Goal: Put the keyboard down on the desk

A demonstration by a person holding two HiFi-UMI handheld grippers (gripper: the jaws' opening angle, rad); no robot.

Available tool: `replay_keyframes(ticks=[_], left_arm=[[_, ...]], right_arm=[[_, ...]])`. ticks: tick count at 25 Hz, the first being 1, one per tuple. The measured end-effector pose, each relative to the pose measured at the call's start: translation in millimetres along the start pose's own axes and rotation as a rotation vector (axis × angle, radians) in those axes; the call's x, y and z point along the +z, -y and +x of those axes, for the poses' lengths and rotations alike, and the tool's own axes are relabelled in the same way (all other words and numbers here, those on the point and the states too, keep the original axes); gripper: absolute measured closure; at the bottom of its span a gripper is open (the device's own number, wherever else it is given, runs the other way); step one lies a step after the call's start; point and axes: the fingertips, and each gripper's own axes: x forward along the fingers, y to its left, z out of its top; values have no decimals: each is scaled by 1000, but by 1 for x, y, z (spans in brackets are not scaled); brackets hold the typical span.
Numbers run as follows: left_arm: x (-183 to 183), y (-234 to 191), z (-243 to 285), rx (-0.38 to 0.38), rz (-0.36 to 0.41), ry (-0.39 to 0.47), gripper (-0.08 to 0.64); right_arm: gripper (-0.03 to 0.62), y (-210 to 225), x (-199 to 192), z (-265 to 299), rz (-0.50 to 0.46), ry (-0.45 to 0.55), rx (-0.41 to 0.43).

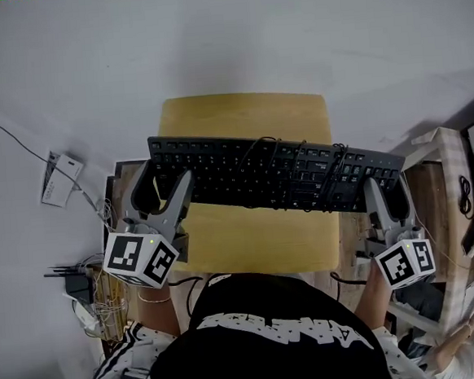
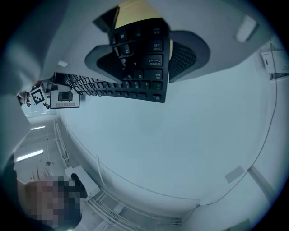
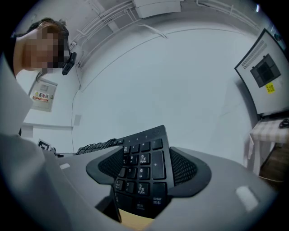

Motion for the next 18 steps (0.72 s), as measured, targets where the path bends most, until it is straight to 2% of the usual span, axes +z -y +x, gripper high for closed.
replay_keyframes(ticks=[4,12,18], left_arm=[[2,0,-5,32,-17,-5,261],[3,4,-8,75,-16,-46,258],[5,5,-8,66,4,-57,258]], right_arm=[[275,0,4,5,-2,-1,34],[273,8,-2,14,31,-33,50],[275,10,-5,13,52,-46,47]])
